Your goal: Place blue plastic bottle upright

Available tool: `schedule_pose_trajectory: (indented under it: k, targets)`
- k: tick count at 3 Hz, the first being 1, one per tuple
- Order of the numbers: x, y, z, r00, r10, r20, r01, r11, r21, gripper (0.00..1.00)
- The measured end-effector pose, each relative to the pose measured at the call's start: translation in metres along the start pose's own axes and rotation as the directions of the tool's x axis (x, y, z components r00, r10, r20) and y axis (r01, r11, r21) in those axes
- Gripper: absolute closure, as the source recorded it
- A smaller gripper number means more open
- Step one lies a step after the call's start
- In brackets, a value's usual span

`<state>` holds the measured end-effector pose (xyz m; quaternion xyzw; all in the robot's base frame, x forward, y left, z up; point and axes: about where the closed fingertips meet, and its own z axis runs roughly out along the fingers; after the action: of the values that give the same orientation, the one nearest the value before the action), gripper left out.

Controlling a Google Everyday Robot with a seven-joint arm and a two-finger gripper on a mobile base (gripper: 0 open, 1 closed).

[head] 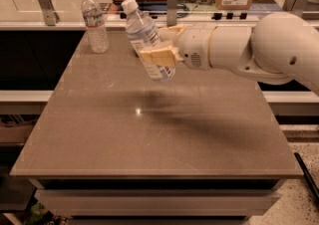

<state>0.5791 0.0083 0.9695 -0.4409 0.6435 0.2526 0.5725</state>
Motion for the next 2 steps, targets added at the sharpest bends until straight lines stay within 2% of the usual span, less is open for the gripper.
schedule_pose_trajectory:
  k: [2]
  targets:
    - [0.0070, -0.0077, 0.0115, 0.997, -0.016, 0.079, 0.018, 0.9996, -0.021, 1.00]
